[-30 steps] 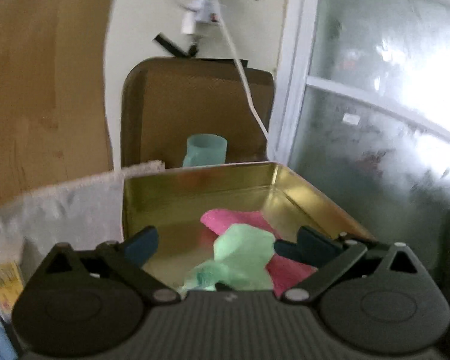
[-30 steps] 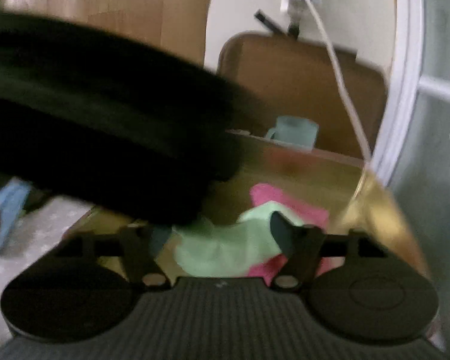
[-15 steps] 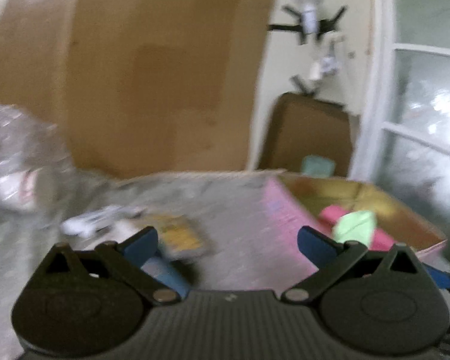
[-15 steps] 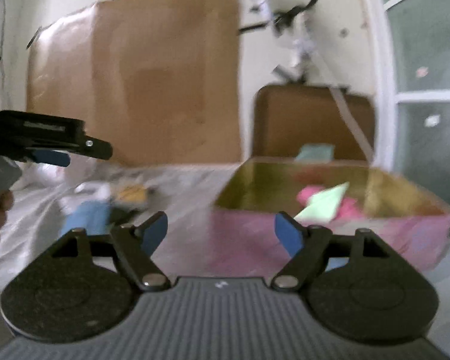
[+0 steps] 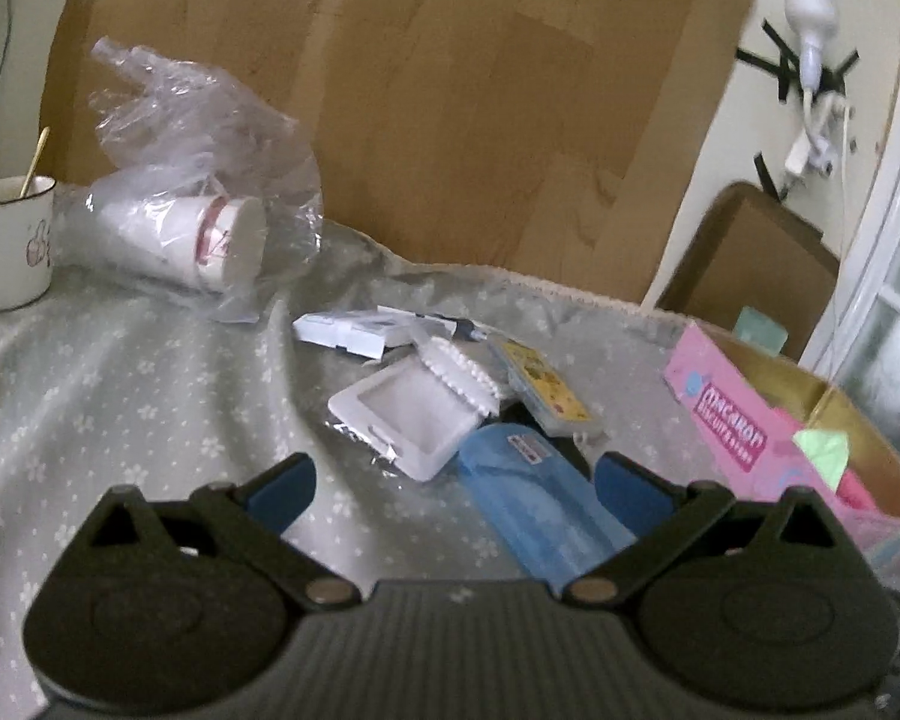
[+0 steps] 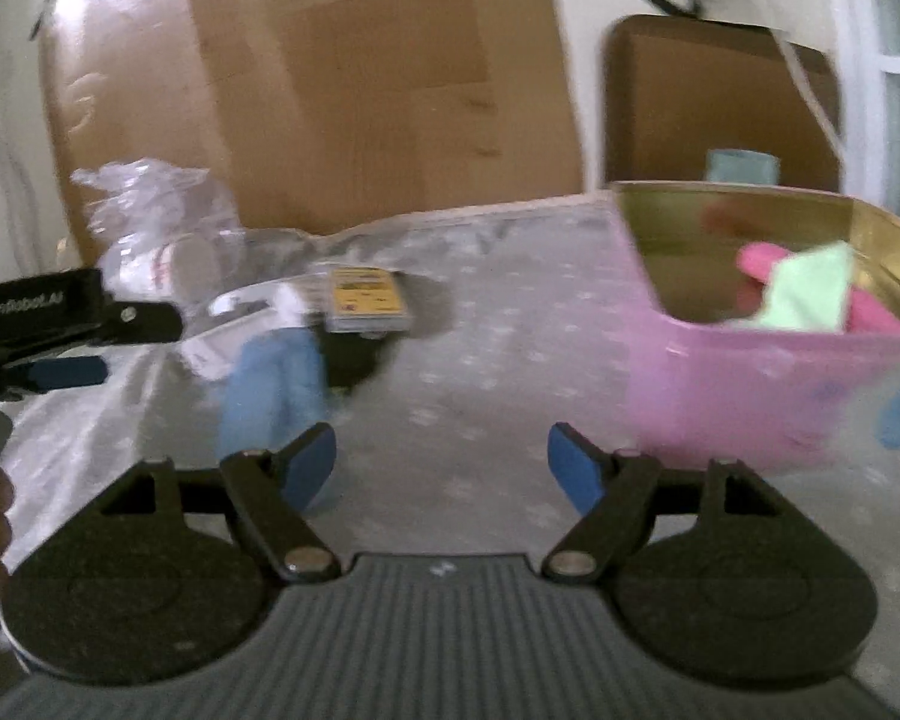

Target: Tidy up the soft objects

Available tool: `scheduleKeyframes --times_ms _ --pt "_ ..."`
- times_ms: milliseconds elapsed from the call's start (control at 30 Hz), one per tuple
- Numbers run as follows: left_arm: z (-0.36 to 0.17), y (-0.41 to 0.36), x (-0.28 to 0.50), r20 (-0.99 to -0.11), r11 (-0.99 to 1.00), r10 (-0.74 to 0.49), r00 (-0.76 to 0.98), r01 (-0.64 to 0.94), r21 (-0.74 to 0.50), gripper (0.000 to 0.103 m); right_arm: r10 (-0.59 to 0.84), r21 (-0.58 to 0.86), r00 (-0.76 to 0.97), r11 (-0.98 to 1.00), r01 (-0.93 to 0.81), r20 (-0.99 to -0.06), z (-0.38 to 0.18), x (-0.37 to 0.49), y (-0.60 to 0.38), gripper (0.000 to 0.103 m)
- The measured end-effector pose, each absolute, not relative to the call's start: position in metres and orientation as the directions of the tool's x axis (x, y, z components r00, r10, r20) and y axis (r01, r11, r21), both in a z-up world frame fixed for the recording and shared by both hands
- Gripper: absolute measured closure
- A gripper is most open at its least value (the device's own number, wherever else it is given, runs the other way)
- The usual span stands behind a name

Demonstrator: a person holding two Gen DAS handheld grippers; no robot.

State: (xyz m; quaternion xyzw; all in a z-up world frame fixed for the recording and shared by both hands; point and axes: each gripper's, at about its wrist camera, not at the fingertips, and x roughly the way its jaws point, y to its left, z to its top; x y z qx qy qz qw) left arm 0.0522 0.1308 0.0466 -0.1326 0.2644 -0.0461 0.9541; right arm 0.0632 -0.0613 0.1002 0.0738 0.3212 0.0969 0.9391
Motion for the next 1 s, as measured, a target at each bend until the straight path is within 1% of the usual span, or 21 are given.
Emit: scheduleKeyframes --times_ms 100,167,300,367,433,533,600,667,1000 --pt "0.047 0.136 0.051 -0.487 0.953 -0.164 0.858 0.011 -0.302 0.001 0.308 0.198 0.731 0.951 -0.237 -0.608 0.099 0.069 -0.042 0.022" --pt "0.047 0.137 0.052 -0.488 0.949 -0.172 0.855 0.012 -0.314 0.001 0.331 0.179 0.713 0.942 -0.282 -0.618 0.098 0.070 -0.031 0.015" --pt "0.046 0.135 0.051 -0.494 0.946 -0.197 0.847 0.031 -0.323 0.000 0.336 0.125 0.674 0.931 -0.342 -0.658 0.092 0.078 -0.010 0.015" --pt "0.046 0.133 0.050 -0.493 0.946 -0.202 0.846 0.039 -0.320 0.000 0.320 0.102 0.647 0.931 -0.350 -0.693 0.087 0.083 -0.002 0.017" --pt "0.046 0.132 0.049 -0.493 0.945 -0.211 0.844 0.048 -0.323 0.000 0.325 0.110 0.639 0.929 -0.352 -0.697 0.087 0.086 -0.001 0.017" --pt "0.046 0.130 0.049 -0.493 0.944 -0.223 0.841 0.060 -0.326 0.000 0.331 0.121 0.634 0.929 -0.351 -0.699 0.087 0.087 -0.003 0.026" --pt "0.046 0.128 0.049 -0.494 0.943 -0.232 0.838 0.069 -0.325 0.000 0.323 0.116 0.642 0.932 -0.344 -0.695 0.086 0.087 -0.003 0.037" --pt "0.046 0.127 0.048 -0.494 0.942 -0.242 0.835 0.081 -0.326 0.000 0.327 0.119 0.648 0.931 -0.344 -0.687 0.087 0.085 -0.003 0.046" --pt "0.045 0.123 0.048 -0.505 0.943 -0.254 0.825 0.095 -0.320 0.000 0.323 0.113 0.654 0.933 -0.342 -0.684 0.087 0.083 -0.002 0.046"
